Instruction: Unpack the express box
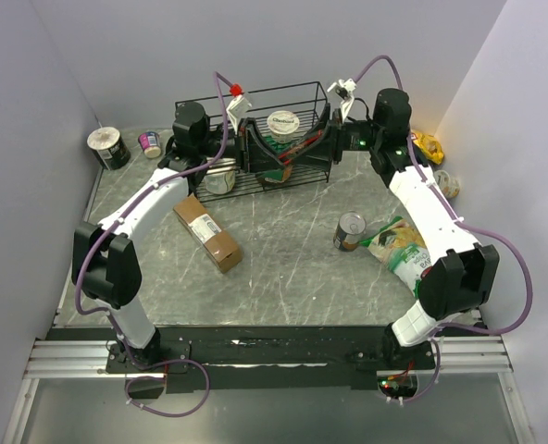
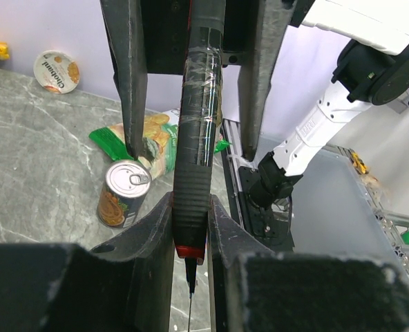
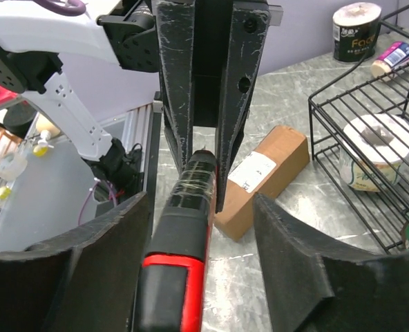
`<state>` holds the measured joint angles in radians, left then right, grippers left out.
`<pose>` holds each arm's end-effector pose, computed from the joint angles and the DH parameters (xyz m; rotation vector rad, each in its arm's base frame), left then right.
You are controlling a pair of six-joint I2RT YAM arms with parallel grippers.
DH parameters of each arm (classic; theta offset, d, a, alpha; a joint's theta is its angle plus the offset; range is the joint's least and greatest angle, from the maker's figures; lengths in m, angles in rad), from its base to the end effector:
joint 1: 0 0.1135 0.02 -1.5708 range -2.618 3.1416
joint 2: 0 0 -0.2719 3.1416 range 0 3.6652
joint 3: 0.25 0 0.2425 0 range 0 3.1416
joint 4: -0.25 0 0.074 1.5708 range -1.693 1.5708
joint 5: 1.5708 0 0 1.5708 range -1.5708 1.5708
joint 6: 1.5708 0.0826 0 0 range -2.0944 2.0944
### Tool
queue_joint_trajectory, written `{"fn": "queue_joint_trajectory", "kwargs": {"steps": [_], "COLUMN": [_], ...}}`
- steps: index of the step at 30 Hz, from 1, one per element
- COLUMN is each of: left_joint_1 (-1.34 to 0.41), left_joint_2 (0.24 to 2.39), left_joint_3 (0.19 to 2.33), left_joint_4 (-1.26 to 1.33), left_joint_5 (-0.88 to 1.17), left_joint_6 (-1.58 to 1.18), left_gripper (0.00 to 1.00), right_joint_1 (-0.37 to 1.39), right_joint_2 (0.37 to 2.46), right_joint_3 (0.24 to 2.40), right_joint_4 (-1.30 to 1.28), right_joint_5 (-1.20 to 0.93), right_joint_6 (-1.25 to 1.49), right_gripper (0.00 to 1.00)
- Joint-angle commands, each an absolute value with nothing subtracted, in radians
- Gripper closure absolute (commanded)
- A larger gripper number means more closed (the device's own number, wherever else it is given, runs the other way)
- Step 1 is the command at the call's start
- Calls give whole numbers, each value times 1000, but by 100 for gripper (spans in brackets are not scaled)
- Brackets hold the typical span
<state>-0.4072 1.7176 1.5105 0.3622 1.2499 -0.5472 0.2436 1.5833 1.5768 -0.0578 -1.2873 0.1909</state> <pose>0.3371 -0.2307 0.4083 1.0417 1.4276 -1.5911 0.3260 0.1627 0.4376 -1.0574 1.4220 1.3547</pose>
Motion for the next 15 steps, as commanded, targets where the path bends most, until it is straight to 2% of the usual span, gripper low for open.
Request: {"fn": "queue_joint_trajectory", "kwargs": {"steps": [1,12,14,15], "left_joint_1": [-414,-416,-416,-417], "left_joint_2": [1717,1723,1723,1724], "left_joint_3": [1566,1575,1575,1575], "left_joint_4": [396,370,362,359], "left_joint_5": [1272,1278,1278,1278], "left_joint_6": [-548,-528,-525,-519], "left_gripper": [99,99,99,99], "right_joint_1": [255,259,262,264], "right_joint_2": [1588,1598,1600,1600], "right_joint_3": [1617,1624,1620,1617], "right_joint_4": [24,95,112,126], "right_joint_5": [-1285,-1296,-1301,-1307], "right_joint_6": [213,276,287,296], "right_gripper": [36,44,48,53]}}
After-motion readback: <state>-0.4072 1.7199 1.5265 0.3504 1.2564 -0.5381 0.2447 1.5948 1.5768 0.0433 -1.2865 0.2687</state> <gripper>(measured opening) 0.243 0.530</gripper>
